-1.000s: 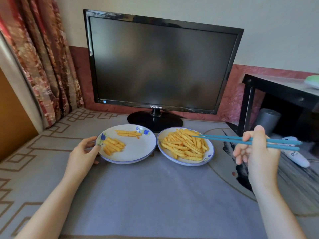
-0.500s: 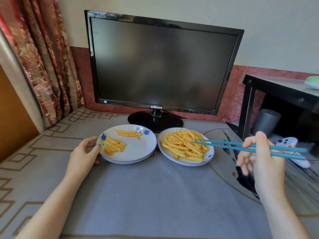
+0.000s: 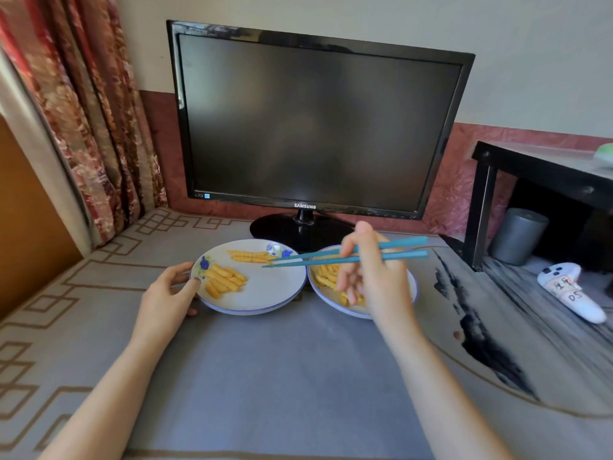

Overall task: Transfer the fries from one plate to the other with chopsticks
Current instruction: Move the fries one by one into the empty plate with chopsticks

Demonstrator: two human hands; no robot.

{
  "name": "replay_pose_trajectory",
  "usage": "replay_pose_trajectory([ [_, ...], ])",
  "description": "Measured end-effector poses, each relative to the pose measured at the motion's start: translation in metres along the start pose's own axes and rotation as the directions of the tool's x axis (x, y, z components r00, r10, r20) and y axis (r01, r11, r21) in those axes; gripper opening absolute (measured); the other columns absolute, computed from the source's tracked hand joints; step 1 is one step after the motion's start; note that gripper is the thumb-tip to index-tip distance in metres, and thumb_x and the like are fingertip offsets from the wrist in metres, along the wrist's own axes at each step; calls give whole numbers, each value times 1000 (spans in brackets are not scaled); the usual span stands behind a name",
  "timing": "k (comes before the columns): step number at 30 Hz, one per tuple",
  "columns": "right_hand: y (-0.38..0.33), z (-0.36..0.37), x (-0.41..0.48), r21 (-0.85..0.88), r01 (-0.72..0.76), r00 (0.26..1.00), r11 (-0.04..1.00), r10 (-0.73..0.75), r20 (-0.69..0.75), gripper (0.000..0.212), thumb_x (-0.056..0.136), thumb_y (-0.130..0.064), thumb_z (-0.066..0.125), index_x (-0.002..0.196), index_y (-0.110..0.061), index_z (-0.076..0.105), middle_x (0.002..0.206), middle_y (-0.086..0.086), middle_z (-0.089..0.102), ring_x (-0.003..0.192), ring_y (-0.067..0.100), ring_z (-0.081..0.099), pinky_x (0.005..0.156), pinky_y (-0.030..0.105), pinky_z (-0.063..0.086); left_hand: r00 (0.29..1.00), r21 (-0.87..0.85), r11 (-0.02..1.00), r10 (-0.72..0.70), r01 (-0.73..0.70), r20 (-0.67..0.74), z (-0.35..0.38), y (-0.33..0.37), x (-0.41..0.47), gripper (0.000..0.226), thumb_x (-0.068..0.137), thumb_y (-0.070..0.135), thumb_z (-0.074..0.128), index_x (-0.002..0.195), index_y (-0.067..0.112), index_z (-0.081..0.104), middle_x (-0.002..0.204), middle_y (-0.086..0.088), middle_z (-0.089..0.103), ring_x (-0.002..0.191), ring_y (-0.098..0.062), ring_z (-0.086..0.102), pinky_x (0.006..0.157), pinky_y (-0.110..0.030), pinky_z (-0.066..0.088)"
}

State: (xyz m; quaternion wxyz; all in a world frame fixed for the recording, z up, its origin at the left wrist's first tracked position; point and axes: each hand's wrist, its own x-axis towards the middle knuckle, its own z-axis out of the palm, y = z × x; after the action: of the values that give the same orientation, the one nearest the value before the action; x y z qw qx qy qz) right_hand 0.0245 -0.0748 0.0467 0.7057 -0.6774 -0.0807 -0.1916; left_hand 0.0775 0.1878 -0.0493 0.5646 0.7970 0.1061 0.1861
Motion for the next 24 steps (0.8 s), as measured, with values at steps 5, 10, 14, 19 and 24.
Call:
replay_pose_trajectory([
  [5, 17, 40, 15, 6, 22, 987, 1000, -23, 161, 42, 103, -30, 36, 69, -11, 50, 48, 19, 49, 27, 14, 36, 33, 21, 27, 1000, -8, 1000, -2, 2, -2, 1, -1, 1, 32, 91, 12, 53, 122, 16, 58, 108, -2, 65, 57, -22, 60, 43, -10, 46],
  [10, 31, 62, 24, -36, -23, 982, 999, 30, 187, 43, 103, -33, 36, 68, -13, 52, 47, 16, 51, 32, 19, 40, 34, 23, 32, 1000, -19, 1000, -5, 5, 0, 0, 0, 0, 33, 90, 10, 53, 122, 16, 58, 107, -3, 65, 60, -22, 61, 52, -23, 53],
  [14, 39, 66, 25, -44, -62, 981, 997, 69, 183, 43, 102, -33, 36, 69, -13, 53, 45, 11, 52, 34, 20, 41, 35, 23, 33, 1000, -26, 1000, 4, -4, 0, 1, 0, 0, 31, 91, 10, 53, 121, 16, 58, 107, -2, 64, 61, -20, 60, 44, -12, 48],
  [19, 40, 70, 24, -18, -89, 985, 996, 90, 149, 43, 102, -33, 37, 69, -11, 53, 44, 10, 51, 33, 16, 43, 34, 22, 32, 1000, -11, 1000, -3, 3, 4, 0, -1, 1, 31, 91, 13, 53, 121, 18, 59, 109, -3, 65, 58, -22, 60, 48, -17, 51],
  [24, 32, 79, 23, -76, -81, 985, 994, 92, 148, 45, 102, -38, 35, 68, -14, 53, 40, 1, 50, 34, 15, 42, 35, 18, 33, 1000, -8, 1000, 2, -2, 3, 0, -1, 1, 32, 91, 12, 53, 122, 16, 59, 107, -4, 65, 57, -23, 60, 44, -11, 47],
])
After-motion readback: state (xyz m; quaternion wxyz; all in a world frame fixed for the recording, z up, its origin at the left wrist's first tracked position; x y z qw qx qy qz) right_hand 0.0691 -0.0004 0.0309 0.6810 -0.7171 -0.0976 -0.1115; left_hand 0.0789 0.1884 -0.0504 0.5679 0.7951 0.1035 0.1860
